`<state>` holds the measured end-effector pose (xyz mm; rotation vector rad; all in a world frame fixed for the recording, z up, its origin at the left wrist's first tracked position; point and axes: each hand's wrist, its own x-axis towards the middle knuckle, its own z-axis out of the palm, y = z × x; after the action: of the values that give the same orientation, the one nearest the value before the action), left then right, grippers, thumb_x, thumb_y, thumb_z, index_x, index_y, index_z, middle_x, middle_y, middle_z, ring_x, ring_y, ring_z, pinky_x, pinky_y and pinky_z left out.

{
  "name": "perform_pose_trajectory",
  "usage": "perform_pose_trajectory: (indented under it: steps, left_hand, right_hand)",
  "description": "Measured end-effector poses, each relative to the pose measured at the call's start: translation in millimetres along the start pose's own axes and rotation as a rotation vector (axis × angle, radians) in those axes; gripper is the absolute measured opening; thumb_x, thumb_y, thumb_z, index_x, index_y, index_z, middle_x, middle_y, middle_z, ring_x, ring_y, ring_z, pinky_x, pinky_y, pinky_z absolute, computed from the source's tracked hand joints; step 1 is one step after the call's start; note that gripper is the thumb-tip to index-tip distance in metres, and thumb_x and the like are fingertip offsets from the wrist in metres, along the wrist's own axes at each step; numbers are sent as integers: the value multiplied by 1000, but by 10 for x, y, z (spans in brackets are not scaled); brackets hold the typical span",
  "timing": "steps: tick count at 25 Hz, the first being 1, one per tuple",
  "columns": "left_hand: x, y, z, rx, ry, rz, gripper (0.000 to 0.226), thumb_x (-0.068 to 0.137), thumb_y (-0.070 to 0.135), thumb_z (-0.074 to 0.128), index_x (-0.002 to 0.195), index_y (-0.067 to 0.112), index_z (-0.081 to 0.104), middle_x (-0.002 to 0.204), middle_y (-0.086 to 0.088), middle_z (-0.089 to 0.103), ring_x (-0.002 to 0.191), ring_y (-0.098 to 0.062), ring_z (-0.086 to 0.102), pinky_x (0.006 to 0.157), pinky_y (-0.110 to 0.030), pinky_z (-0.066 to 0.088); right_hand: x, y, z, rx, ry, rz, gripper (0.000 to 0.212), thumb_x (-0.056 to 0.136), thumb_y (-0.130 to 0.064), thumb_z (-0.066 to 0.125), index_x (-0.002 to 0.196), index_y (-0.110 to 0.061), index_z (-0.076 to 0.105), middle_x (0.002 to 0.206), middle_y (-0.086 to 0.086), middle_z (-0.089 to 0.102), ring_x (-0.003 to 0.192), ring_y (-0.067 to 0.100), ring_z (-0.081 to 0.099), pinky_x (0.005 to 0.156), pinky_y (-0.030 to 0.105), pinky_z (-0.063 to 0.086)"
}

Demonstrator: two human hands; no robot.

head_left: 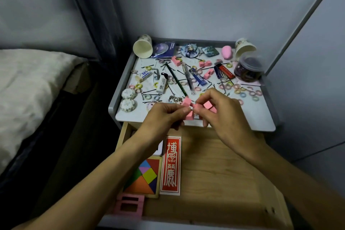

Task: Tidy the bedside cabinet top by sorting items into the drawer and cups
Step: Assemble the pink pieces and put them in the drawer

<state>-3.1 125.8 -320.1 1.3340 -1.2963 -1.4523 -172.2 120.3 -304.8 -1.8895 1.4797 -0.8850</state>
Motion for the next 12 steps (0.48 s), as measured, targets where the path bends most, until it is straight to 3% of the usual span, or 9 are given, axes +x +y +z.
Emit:
perform_pose_trajectory:
  steps: [3,8,12]
  left_hand:
    - [-1,-9,-22,53,-1,25,16,93,16,61,99,8,74,69,1,63,63,-8,54,60,-20,45]
    - [51,-10,-16,37,28,37,16,93,14,62,102,6,72,72,1,66,64,-7,58,61,-20,47]
    - [40,-10,14,8,55,61,18,93,13,61,104,4,72,77,-5,68,67,-9,58,64,-21,49]
  right_hand:
    - [-13,-2,12,56,-37,4,19,87,-15,70,103,-21,62,88,-6,66,58,7,65,53,19,53]
    - [21,48,-26,267,-73,131,17,83,-8,73,98,-16,69,79,2,72,63,13,71,64,27,60]
    - [1,55,-32,356,-68,162,16,84,-8,71,99,-13,72,88,0,73,70,15,72,68,26,60]
